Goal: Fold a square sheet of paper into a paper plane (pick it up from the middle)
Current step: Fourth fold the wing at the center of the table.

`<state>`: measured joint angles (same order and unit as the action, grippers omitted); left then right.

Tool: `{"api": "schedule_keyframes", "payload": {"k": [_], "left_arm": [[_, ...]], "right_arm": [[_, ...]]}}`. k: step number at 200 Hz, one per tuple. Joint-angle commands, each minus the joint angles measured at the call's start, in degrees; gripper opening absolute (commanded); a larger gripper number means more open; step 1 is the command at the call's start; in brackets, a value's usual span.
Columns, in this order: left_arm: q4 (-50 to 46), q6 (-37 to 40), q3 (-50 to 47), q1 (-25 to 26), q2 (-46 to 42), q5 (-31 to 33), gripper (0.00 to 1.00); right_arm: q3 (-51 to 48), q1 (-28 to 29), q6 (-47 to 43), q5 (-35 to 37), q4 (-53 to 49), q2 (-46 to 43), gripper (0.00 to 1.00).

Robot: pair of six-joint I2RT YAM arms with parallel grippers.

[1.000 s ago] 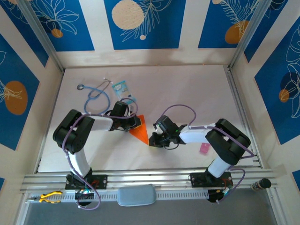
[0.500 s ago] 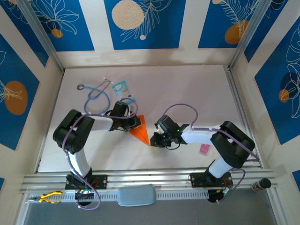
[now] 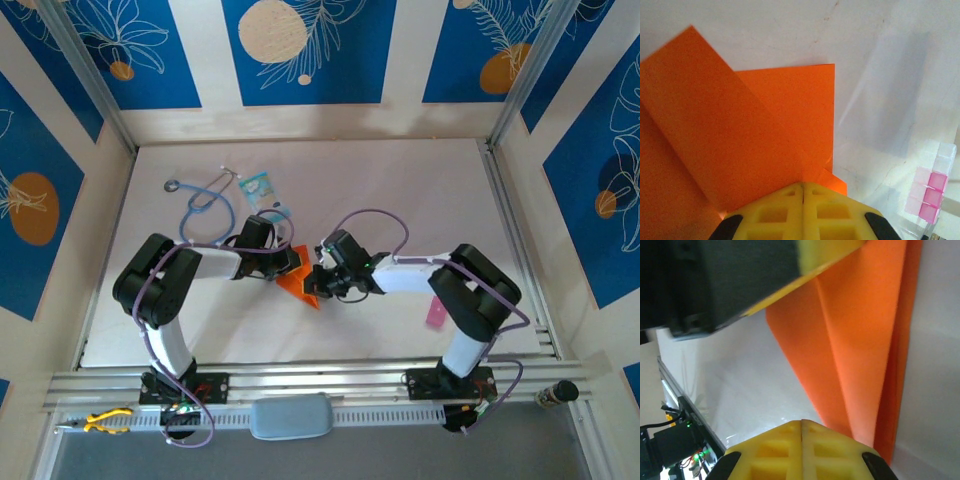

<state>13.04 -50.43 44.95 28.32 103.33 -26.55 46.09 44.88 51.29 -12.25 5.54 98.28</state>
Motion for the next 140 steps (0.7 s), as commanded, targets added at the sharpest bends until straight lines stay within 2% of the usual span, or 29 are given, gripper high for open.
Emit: {"api": "schedule_keyframes", "payload": {"k": [1, 59, 140], "left_arm": [[-4.5, 1.4, -1.2, 0.3, 0.7, 2.7, 0.00], [-5.2, 1.7, -1.1, 0.3, 0.7, 3.4, 0.00], [-5.1, 1.1, -1.0, 0.2, 0.8, 3.7, 0.00]], "right_arm": [[-0.9, -0.1, 1.9, -1.2, 1.5, 2.2, 0.03], [-9.7, 1.6, 3.0, -2.3, 5.5, 0.1, 0.03], [-17.0, 3.1, 4.3, -0.4, 5.8, -5.4, 0.03]]}}
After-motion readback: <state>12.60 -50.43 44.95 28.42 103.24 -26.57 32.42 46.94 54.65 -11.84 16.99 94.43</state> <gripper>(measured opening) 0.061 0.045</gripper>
